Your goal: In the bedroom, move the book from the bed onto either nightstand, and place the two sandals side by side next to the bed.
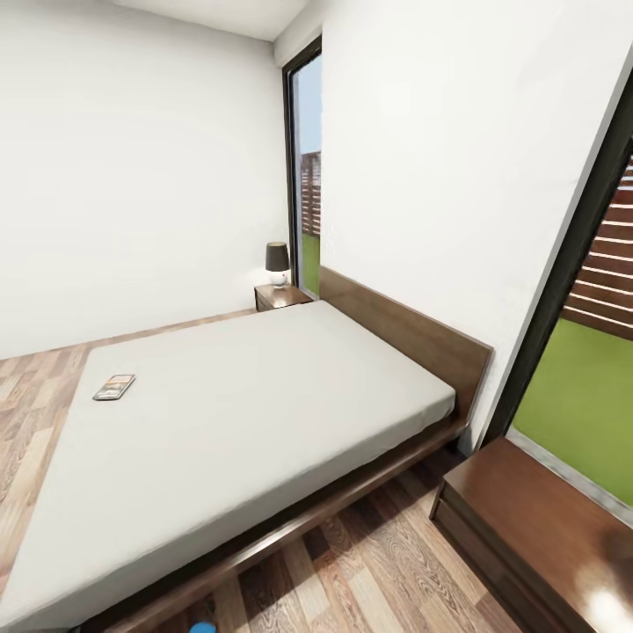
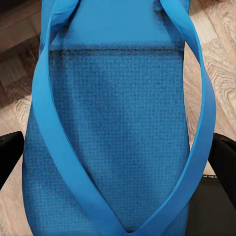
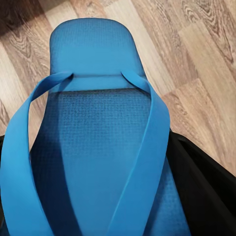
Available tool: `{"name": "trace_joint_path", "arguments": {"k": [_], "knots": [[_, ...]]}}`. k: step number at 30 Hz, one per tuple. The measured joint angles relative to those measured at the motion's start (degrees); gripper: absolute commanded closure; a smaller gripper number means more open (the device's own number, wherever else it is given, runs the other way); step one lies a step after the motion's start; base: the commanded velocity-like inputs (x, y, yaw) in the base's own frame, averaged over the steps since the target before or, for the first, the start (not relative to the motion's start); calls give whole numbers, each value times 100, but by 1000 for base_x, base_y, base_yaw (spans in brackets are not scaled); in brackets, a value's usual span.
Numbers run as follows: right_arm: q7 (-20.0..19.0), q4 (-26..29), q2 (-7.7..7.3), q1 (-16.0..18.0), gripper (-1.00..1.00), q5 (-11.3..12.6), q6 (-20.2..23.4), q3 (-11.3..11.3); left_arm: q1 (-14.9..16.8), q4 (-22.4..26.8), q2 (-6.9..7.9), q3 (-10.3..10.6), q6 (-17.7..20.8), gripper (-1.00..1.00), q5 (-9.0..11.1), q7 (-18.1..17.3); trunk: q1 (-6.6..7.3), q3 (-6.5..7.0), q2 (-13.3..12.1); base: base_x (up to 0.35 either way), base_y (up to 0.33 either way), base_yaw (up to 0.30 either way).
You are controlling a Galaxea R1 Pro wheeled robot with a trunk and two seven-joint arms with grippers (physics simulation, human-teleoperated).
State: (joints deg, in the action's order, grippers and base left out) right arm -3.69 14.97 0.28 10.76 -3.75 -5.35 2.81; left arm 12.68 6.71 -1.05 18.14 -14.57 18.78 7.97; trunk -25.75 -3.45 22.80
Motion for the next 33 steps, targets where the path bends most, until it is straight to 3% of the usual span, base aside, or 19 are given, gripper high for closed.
{"name": "trace_joint_path", "arguments": {"k": [18,33], "knots": [[-3,1,13,0,100,1,0,-3,-4,1,0,2,-17,100,0,0,0,0,0,0,0,8],[0,-1,15,1,100,1,-1,-3,-2,2,1,5,-79,100,1,0,0,0,0,0,0,222]]}}
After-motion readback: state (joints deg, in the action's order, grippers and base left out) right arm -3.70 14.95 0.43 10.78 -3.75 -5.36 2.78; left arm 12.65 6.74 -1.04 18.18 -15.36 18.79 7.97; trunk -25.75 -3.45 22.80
